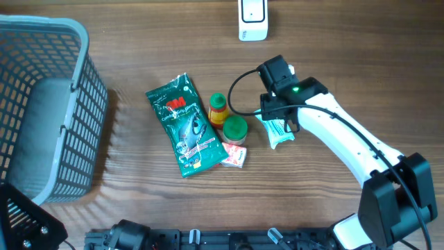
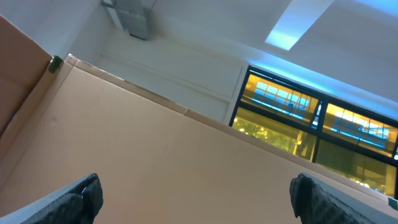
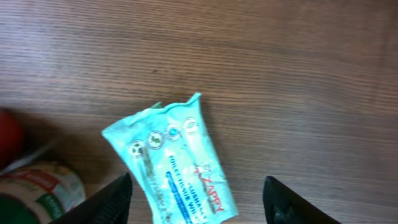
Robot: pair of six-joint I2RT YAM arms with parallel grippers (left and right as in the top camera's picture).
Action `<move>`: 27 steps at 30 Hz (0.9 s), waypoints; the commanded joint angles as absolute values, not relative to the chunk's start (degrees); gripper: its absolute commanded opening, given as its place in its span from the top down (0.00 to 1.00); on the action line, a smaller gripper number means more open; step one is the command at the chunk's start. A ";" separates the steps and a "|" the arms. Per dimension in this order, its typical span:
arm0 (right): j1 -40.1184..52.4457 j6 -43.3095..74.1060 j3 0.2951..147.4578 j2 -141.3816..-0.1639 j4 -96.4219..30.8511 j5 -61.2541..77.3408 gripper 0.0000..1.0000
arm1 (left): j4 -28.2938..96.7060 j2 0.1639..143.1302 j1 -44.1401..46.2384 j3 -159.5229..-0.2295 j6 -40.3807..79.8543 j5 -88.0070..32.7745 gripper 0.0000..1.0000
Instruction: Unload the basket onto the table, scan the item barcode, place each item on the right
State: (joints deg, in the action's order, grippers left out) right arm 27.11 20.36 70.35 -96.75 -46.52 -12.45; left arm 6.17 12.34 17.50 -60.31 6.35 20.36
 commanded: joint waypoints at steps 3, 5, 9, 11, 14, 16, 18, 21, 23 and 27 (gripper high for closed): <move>29.30 20.75 69.04 -102.39 -44.58 -9.08 0.34 | 6.00 11.77 17.23 -59.94 6.46 21.15 0.00; 29.30 20.80 68.90 -104.44 -44.84 -10.33 0.39 | 6.02 11.77 17.23 -59.94 6.46 21.15 0.00; 29.54 20.53 68.88 -105.78 -45.43 -12.03 0.44 | 6.02 11.77 17.23 -59.94 6.46 21.15 0.00; 29.85 20.53 68.88 -105.80 -45.89 -15.57 0.44 | 6.02 11.77 17.23 -59.94 6.46 21.15 0.00; 29.85 19.81 68.88 -106.50 -45.91 -16.14 0.44 | 6.02 11.77 17.23 -59.94 6.46 21.15 0.00; 29.95 19.70 68.88 -107.42 -45.91 -16.12 0.44 | 6.00 11.77 17.23 -59.94 6.46 21.15 0.00; 30.39 19.49 68.88 -108.66 -45.89 -16.14 0.44 | 6.00 11.77 17.23 -59.94 6.46 21.15 0.00; 30.98 19.57 68.88 -111.31 -45.93 -16.14 0.47 | 6.00 11.77 17.23 -59.94 6.46 21.15 0.00; 31.03 20.78 68.88 -112.27 -46.06 -16.14 0.57 | 6.00 11.77 17.23 -59.94 6.46 21.15 0.00; 31.03 21.21 68.88 -112.29 -46.15 -16.62 0.64 | 6.00 11.77 17.23 -59.94 6.46 21.15 0.00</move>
